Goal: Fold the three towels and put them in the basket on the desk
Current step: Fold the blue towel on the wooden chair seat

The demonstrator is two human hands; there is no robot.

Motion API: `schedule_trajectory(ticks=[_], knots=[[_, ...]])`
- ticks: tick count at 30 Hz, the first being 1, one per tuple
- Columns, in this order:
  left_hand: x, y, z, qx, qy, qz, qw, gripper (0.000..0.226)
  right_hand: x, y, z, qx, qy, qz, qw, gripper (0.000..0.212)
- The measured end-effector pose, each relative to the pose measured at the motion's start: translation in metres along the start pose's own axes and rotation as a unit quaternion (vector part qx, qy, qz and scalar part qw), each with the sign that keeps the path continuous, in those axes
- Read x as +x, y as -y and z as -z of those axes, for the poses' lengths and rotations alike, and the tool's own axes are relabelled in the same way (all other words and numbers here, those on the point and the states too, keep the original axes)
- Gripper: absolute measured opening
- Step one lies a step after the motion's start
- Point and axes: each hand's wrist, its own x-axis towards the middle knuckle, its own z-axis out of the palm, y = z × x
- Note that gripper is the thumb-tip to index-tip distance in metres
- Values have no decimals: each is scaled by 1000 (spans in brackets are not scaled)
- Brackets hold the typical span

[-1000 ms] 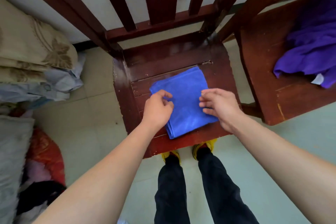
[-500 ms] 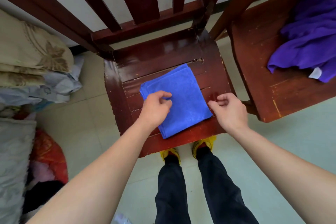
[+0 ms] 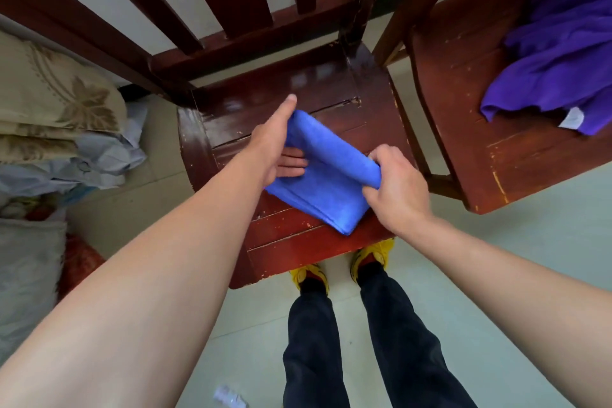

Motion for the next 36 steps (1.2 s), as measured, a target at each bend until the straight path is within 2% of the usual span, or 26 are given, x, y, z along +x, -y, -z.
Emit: schedule_trajectory(ticks=[2, 5, 11, 13, 14, 15, 16, 17, 18, 19, 20, 24, 30, 31, 33, 35, 36], knots=[[-3, -4, -7, -7, -19, 16, 1000, 70, -8, 1, -2, -92, -28, 105, 990, 31], [-9, 1, -11, 14, -79, -37, 996, 14, -20, -4, -7, -160, -37, 175, 971, 37], [-19, 42, 17, -31, -106, -64, 992, 34, -58, -8, -12, -160, 19, 196, 967, 35], [-19, 56, 22, 27, -133, -113, 984, 39, -62, -5, -21, -191, 23, 193, 962, 23], [-19, 62, 24, 98, -159, -164, 969, 40, -61, -3, -25, -206, 27, 192, 959, 16], [-20, 66, 24, 200, -194, -228, 933, 40, -59, -1, -31, -214, 32, 190, 958, 16], [-18, 70, 25, 319, -231, -304, 867, 39, -57, 1, -35, -216, 38, 188, 957, 22], [-17, 73, 25, 431, -247, -373, 784, 40, -54, 2, -39, -214, 45, 185, 958, 28], [-14, 77, 24, 507, -241, -423, 712, 41, -50, 2, -43, -205, 55, 183, 960, 32], [-13, 81, 23, 557, -211, -449, 666, 41, -46, 2, -45, -188, 67, 179, 963, 33], [-13, 83, 22, 592, -170, -451, 647, 40, -43, 2, -45, -168, 85, 171, 967, 31], [-6, 83, 27, 629, -95, -382, 670, 40, -38, 2, -42, -138, 162, 150, 966, 29], [-6, 72, 30, 669, -52, -352, 653, 44, -38, 21, -45, -221, 180, 98, 953, 36], [-7, 67, 30, 682, -56, -350, 640, 43, -34, 25, -45, -215, 184, 89, 955, 37], [-8, 60, 29, 714, -78, -364, 593, 45, -24, 31, -39, -174, 228, 59, 956, 35], [-8, 54, 29, 729, -99, -386, 556, 62, -13, 30, -26, -98, 259, 12, 961, 29], [-7, 49, 29, 732, -97, -405, 539, 73, -10, 26, -20, -71, 229, -4, 971, 28]])
